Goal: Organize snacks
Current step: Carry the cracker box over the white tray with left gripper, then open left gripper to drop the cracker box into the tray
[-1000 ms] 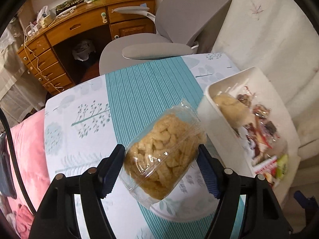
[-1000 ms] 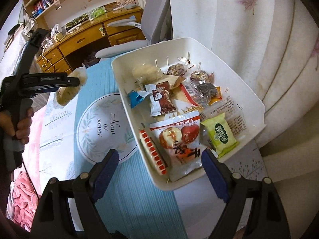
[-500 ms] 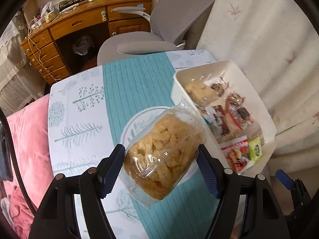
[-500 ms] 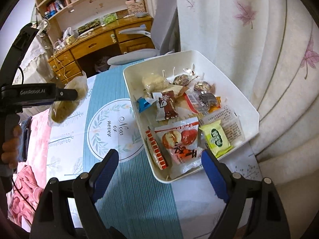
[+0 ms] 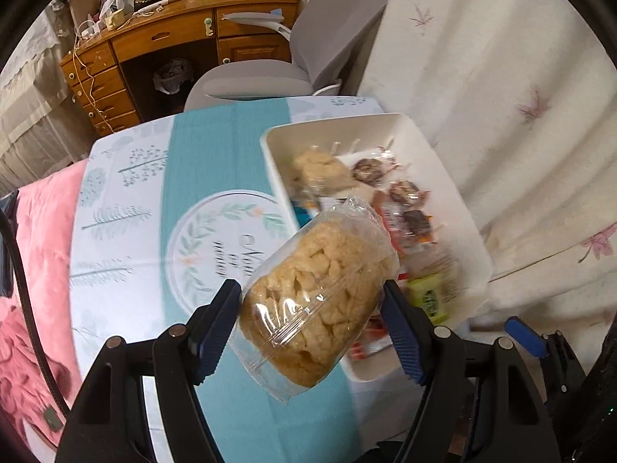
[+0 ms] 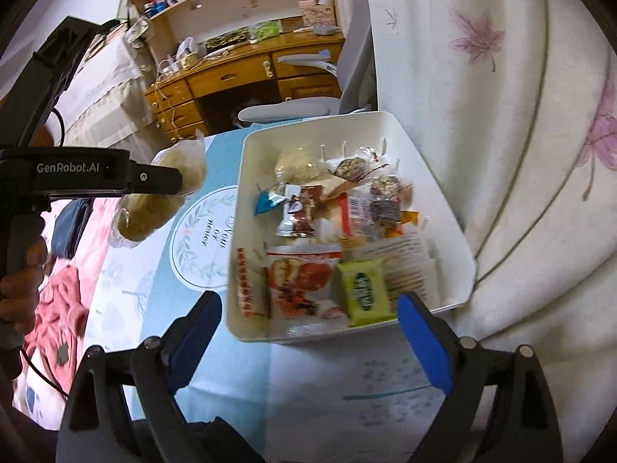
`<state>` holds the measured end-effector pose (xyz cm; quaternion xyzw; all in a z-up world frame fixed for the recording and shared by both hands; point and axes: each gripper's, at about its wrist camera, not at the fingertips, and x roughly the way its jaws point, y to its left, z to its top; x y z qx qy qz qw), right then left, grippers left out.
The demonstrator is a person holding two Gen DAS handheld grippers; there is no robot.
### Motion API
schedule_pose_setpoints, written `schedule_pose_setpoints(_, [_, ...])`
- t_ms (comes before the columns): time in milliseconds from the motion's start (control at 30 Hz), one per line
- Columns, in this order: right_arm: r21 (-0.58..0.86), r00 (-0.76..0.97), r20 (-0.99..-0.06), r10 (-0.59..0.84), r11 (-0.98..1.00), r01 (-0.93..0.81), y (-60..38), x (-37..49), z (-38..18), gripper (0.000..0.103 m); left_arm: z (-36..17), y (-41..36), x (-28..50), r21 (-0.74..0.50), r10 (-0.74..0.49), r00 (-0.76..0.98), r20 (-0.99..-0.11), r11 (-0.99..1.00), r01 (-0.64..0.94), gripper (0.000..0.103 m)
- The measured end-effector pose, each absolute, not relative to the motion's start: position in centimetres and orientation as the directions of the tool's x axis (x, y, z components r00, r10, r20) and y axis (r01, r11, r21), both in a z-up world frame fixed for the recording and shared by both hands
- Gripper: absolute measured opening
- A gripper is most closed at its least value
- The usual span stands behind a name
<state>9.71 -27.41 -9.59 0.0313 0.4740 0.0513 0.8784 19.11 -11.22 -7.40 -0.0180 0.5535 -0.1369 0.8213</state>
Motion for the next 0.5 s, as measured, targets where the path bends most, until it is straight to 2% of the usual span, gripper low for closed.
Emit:
schedule_pose_setpoints(267, [0.101,0.564,-0.814,0.136,0.991,-0.093,-31.9,9.4,-8.8,0.094,-6.7,-17.1,18.2,-0.210,-0.276,0.352,-0.894,0.954,0.216,0.073])
schedule_pose_setpoints(500, [0.115,0.576,-0.805,0.144,0.990,-0.087,-33.6,9.8,-8.2,0.094,-6.1,-18.9,18.3,-0.249,-0.319,0.353,-0.880,0.941,0.228,0.087])
